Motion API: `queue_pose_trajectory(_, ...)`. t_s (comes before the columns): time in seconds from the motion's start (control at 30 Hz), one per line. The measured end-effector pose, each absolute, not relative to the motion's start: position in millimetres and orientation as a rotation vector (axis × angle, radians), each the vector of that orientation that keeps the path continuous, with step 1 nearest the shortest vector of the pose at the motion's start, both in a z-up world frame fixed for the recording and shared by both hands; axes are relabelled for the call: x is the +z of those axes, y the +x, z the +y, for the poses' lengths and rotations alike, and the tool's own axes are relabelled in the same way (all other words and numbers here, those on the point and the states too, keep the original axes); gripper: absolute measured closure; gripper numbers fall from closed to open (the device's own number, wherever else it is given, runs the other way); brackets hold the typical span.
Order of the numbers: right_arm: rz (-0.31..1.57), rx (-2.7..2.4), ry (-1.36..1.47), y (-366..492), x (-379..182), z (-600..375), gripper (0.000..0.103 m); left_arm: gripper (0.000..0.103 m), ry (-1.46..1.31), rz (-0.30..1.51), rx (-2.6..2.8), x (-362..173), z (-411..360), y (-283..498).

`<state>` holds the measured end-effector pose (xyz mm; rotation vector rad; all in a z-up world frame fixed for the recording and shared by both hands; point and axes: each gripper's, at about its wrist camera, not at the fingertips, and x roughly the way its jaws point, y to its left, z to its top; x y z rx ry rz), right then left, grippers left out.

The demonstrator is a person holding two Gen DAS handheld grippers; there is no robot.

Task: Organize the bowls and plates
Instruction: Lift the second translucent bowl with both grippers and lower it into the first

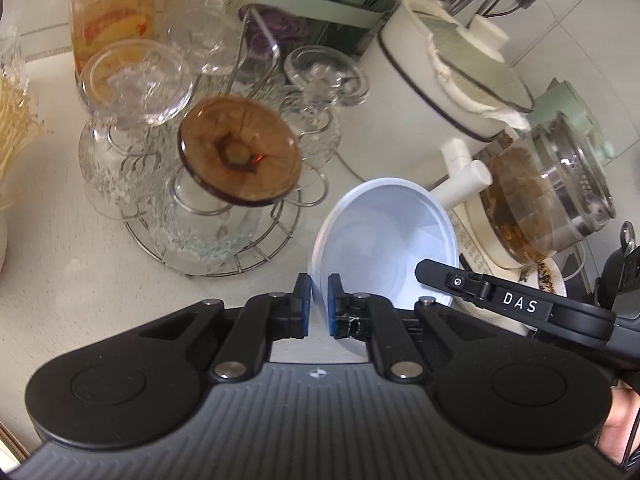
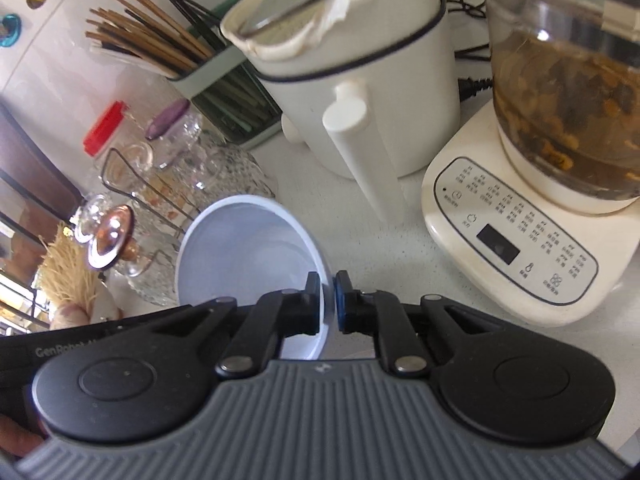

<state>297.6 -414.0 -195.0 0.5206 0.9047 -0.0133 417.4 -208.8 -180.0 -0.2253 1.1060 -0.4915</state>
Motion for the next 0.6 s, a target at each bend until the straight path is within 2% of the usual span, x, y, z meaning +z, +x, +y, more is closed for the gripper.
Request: queue_pose_trajectory(0.6, 0.807, -0.054, 0.599, 242, -157, -390, 0.092, 0.093, -0.150, 1.044, -0.587, -136, -185, 377)
